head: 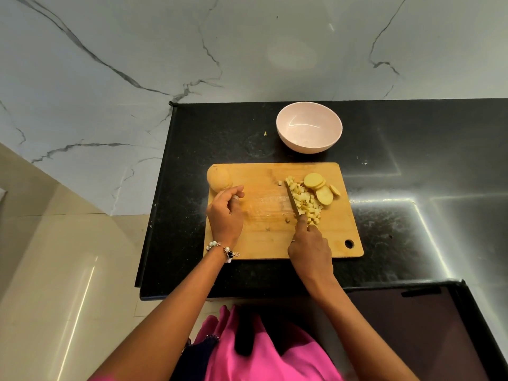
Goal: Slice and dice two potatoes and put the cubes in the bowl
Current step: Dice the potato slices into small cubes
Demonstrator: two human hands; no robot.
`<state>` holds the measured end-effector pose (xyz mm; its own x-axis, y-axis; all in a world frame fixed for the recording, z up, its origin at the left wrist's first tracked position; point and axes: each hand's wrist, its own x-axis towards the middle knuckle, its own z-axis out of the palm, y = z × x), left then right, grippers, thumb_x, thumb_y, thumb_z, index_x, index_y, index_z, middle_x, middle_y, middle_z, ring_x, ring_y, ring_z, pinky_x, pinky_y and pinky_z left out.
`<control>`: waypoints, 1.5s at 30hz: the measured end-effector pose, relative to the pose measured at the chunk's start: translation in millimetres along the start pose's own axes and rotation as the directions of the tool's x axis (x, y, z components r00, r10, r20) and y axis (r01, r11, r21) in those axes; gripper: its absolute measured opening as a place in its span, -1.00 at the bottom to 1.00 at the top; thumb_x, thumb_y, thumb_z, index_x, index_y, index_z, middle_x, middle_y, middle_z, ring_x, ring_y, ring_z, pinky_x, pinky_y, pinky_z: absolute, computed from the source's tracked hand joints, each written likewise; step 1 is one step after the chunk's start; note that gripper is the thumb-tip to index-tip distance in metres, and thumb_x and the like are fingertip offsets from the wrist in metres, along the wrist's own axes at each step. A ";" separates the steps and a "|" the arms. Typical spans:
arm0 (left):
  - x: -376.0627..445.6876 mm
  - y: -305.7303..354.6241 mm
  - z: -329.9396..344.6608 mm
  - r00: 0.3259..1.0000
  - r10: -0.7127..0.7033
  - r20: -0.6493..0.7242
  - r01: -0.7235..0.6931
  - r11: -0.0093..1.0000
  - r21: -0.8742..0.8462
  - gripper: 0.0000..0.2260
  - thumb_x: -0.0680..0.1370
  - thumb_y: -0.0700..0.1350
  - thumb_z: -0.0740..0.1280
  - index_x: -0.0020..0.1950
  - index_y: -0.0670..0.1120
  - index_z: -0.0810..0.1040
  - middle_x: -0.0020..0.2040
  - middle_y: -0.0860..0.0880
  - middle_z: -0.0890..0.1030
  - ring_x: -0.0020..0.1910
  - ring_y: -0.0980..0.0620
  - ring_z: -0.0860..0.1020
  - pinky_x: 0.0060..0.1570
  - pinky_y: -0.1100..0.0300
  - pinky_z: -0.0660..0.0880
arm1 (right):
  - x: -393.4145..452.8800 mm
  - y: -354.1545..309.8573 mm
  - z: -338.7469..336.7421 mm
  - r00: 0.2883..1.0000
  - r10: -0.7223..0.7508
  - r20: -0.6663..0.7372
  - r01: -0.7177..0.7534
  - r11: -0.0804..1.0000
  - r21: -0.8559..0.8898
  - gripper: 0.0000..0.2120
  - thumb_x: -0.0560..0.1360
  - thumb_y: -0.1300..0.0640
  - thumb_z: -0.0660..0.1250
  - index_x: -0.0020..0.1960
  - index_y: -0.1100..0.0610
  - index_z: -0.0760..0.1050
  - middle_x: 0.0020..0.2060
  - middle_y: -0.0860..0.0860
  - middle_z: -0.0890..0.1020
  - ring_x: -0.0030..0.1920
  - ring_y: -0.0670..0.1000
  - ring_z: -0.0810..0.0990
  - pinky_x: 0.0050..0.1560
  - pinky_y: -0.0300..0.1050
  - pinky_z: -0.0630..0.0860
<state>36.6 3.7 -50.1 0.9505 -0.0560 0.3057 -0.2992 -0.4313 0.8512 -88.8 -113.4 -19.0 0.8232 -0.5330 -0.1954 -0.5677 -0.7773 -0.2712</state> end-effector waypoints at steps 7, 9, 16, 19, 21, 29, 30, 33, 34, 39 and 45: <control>18.8 34.4 17.2 0.989 0.061 0.132 -0.057 0.998 -0.034 -0.82 0.54 -0.26 0.28 0.08 -0.14 0.63 -0.09 0.04 0.65 -0.11 0.23 0.56 -0.13 0.50 0.44 | 11.8 35.5 -26.8 0.994 -0.075 -0.077 0.099 0.922 0.374 -0.63 0.57 0.18 0.21 0.37 0.20 0.42 -0.02 0.18 0.66 -0.20 0.09 0.57 -0.28 -0.21 0.34; 32.5 47.6 26.8 0.975 0.077 0.209 -0.072 0.997 -0.031 -0.83 0.54 -0.22 0.30 0.07 -0.12 0.64 -0.08 0.03 0.66 -0.12 0.20 0.57 -0.13 0.46 0.46 | 13.0 47.3 -36.2 0.992 -0.044 -0.116 0.094 0.875 0.474 -0.67 0.56 0.17 0.26 0.31 0.20 0.48 -0.03 0.15 0.68 -0.26 0.02 0.57 -0.29 -0.20 0.40; 68.9 82.1 80.0 0.680 0.076 0.730 -0.280 0.946 0.162 -0.69 0.53 -0.19 0.34 0.28 -0.08 0.53 0.20 -0.06 0.58 0.21 0.01 0.49 0.23 0.13 0.42 | 15.0 76.8 -40.8 0.986 0.150 -0.071 -0.046 0.658 0.752 -0.80 0.59 0.11 0.24 0.13 0.10 0.58 -0.40 0.06 0.59 -0.55 -0.04 0.39 -0.54 -0.13 0.40; 75.9 88.1 101.2 0.444 0.036 0.895 -0.523 0.822 0.227 -0.50 0.51 -0.10 0.38 0.43 0.03 0.35 0.38 -0.05 0.42 0.39 -0.08 0.29 0.35 -0.05 0.29 | 12.9 80.8 -40.4 0.978 0.191 -0.081 -0.065 0.654 0.753 -0.79 0.59 0.10 0.24 0.14 0.12 0.57 -0.40 0.04 0.60 -0.56 -0.05 0.40 -0.57 -0.13 0.40; 79.6 91.3 110.4 0.353 0.031 0.935 -0.642 0.735 0.218 -0.42 0.48 -0.05 0.41 0.46 0.07 0.29 0.41 -0.02 0.38 0.41 -0.10 0.24 0.33 -0.12 0.24 | 10.6 83.7 -40.7 0.977 0.179 -0.115 -0.045 0.701 0.711 -0.79 0.59 0.10 0.23 0.11 0.15 0.59 -0.41 0.03 0.60 -0.54 -0.01 0.43 -0.56 0.00 0.46; 88.6 83.2 123.5 0.315 0.083 0.946 -0.670 0.725 0.159 -0.39 0.45 -0.05 0.45 0.45 0.07 0.30 0.30 -0.05 0.44 0.29 -0.06 0.34 0.24 0.01 0.34 | 13.7 88.7 -31.6 0.977 0.146 -0.153 -0.014 0.765 0.644 -0.68 0.58 0.07 0.23 0.29 0.13 0.51 -0.23 0.03 0.59 -0.46 -0.19 0.40 -0.37 -0.18 0.49; 89.2 82.2 123.6 0.316 0.086 0.945 -0.651 0.745 0.149 -0.39 0.45 -0.03 0.45 0.45 0.06 0.31 0.26 -0.06 0.45 0.24 -0.04 0.36 0.21 0.07 0.35 | 15.3 89.1 -30.4 0.978 0.143 -0.153 -0.012 0.768 0.641 -0.67 0.59 0.07 0.23 0.31 0.14 0.50 -0.21 0.09 0.61 -0.44 -0.21 0.40 -0.34 -0.19 0.47; 88.3 81.0 121.7 0.329 0.097 0.939 -0.599 0.790 0.128 -0.43 0.44 -0.03 0.46 0.42 0.03 0.37 0.23 -0.07 0.40 0.16 0.02 0.35 0.12 0.24 0.34 | 19.4 87.9 -29.2 0.980 0.122 -0.158 0.005 0.776 0.631 -0.68 0.59 0.08 0.23 0.30 0.15 0.50 -0.23 -0.01 0.57 -0.47 -0.20 0.41 -0.35 -0.20 0.46; 87.3 81.4 120.8 0.340 0.103 0.935 -0.586 0.801 0.125 -0.44 0.44 -0.04 0.46 0.41 0.02 0.38 0.23 -0.07 0.38 0.16 0.03 0.34 0.12 0.26 0.34 | 20.4 86.7 -29.2 0.979 0.118 -0.166 0.014 0.775 0.632 -0.67 0.59 0.08 0.23 0.31 0.15 0.49 -0.22 -0.03 0.58 -0.46 -0.20 0.41 -0.32 -0.17 0.49; 81.0 83.5 118.3 0.409 0.108 0.906 -0.527 0.839 0.138 -0.44 0.39 -0.02 0.50 0.35 -0.02 0.41 0.28 -0.08 0.31 0.20 0.00 0.36 0.08 0.26 0.38 | 25.9 82.7 -27.7 0.976 0.116 -0.186 0.023 0.790 0.613 -0.65 0.58 0.10 0.24 0.34 0.15 0.45 -0.11 0.14 0.67 -0.31 -0.06 0.47 -0.20 -0.06 0.52; 79.0 83.2 116.4 0.469 0.098 0.878 -0.487 0.858 0.165 -0.45 0.36 -0.04 0.52 0.29 -0.05 0.40 0.26 -0.06 0.41 0.21 0.00 0.40 0.08 0.26 0.37 | 30.5 79.9 -27.9 0.975 0.104 -0.195 0.038 0.791 0.610 -0.68 0.58 0.10 0.23 0.31 0.14 0.49 -0.18 0.12 0.66 -0.28 -0.05 0.45 -0.23 -0.11 0.43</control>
<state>96.6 -141.4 -4.8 0.4901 -0.8589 -0.1484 -0.7058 -0.4909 0.5108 -108.8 -201.1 -20.3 0.7456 -0.6654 -0.0354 -0.4227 -0.4313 -0.7970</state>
